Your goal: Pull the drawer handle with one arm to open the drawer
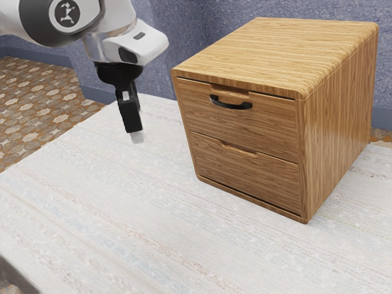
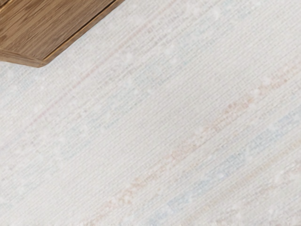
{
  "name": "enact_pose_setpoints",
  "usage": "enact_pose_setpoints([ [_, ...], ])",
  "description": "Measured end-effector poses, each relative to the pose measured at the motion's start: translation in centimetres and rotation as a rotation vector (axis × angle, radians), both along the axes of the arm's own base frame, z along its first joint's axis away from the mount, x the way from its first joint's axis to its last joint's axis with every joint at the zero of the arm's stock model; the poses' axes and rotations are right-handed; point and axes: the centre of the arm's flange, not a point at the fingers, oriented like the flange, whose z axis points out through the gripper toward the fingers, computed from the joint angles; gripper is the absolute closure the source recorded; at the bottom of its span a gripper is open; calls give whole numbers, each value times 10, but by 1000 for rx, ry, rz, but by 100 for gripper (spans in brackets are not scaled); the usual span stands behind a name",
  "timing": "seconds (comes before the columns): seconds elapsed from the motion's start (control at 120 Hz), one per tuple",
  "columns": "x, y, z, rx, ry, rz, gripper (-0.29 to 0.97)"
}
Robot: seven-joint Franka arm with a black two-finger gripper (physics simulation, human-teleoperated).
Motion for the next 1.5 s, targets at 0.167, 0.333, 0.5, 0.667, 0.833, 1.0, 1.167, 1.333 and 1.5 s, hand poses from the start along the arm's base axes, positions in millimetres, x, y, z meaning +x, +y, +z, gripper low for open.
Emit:
enact_pose_setpoints([
  [0.167, -1, 13, -1, 4, -3, -30, 0],
  [0.333, 4, 31, -1, 103, -2, -27, 0],
  [0.5, -2, 13, -34, 161, -30, -192, 0],
  [0.667, 4, -20, -47, 163, -132, -425, 1],
  [0.833, 15, -27, -44, 169, -280, -569, 2],
  [1.0, 25, -42, -36, 196, -366, -687, 19],
  [1.167, 43, -46, -35, 210, -399, -754, 38],
  [1.333, 56, -62, -33, 207, -422, -822, 47],
  [1.5, 64, -68, -40, 180, -425, -857, 50],
])
